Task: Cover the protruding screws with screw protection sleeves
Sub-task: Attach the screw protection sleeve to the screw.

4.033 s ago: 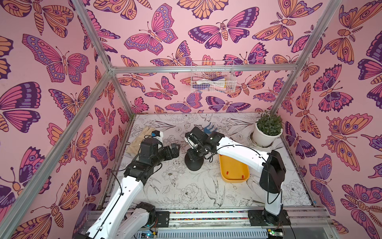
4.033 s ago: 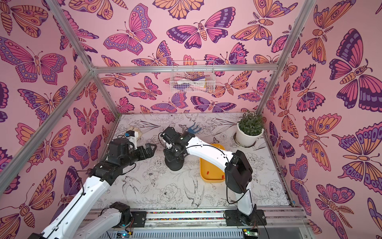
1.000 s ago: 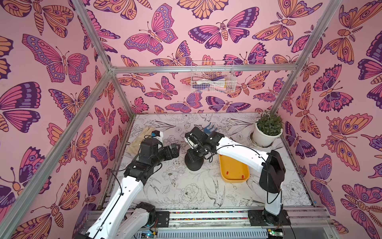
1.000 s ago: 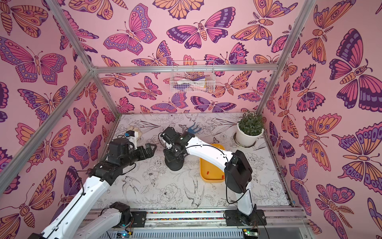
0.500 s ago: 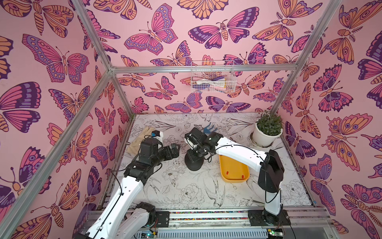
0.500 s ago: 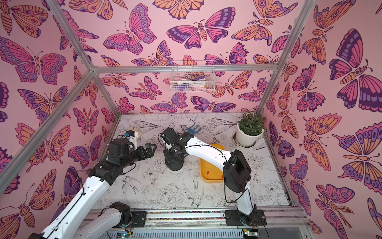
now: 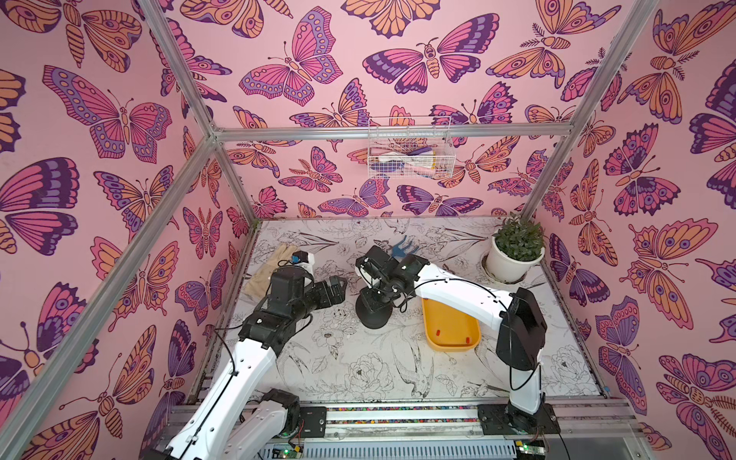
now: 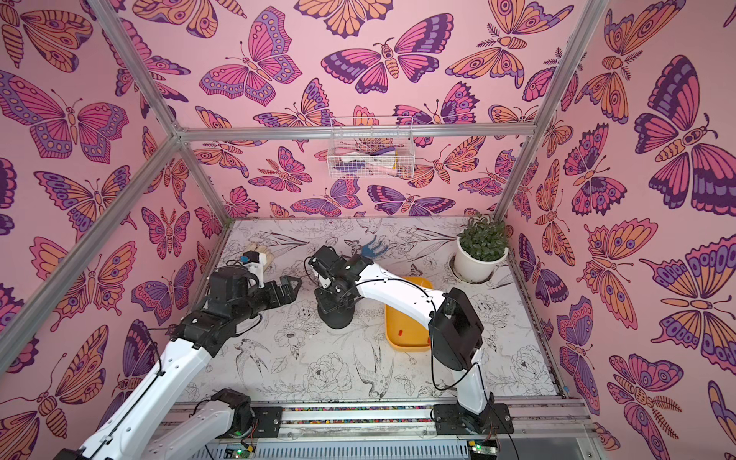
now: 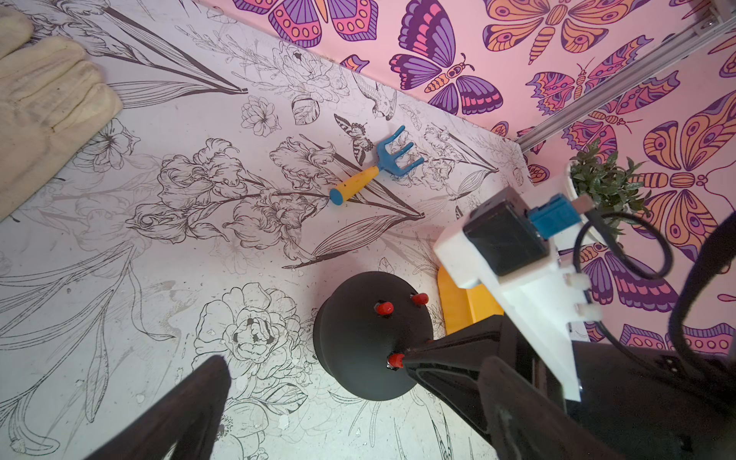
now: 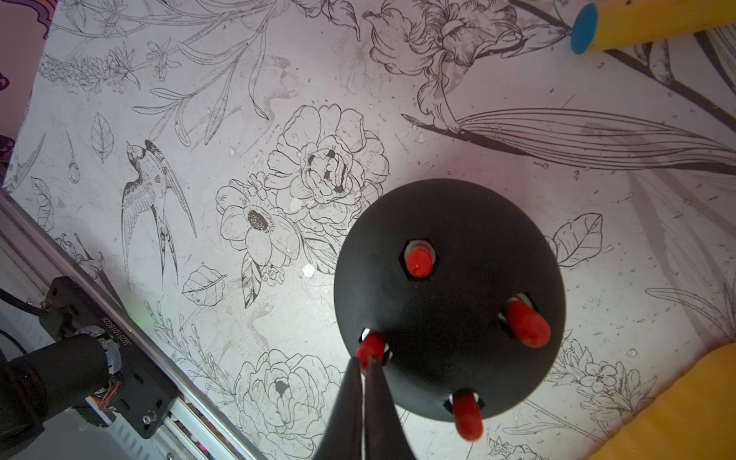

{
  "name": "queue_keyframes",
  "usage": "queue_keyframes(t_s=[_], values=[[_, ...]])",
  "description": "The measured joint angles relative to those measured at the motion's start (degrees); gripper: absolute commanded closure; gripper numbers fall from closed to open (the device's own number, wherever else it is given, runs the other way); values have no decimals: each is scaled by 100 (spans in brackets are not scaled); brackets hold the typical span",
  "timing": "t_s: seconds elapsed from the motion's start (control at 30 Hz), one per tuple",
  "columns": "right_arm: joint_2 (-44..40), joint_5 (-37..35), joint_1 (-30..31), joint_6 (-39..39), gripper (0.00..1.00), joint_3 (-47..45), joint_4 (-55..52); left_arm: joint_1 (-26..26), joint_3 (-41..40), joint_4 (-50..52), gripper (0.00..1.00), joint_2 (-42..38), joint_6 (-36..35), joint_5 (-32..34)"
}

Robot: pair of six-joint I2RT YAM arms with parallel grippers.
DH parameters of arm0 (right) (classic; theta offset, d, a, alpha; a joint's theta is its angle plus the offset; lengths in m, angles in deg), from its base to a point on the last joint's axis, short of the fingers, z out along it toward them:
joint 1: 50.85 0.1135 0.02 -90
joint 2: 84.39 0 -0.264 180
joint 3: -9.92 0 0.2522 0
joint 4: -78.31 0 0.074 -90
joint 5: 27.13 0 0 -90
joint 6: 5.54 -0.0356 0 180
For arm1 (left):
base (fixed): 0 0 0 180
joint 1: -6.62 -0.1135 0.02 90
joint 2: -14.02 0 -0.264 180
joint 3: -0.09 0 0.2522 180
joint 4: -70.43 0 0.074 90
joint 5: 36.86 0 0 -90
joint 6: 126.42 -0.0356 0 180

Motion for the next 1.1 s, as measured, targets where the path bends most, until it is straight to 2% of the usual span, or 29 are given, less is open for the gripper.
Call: queue_keyframes(t_s=[1.1], values=[[-2, 151, -42, -111, 93, -136, 299, 0, 0, 0, 0, 0, 0, 37]])
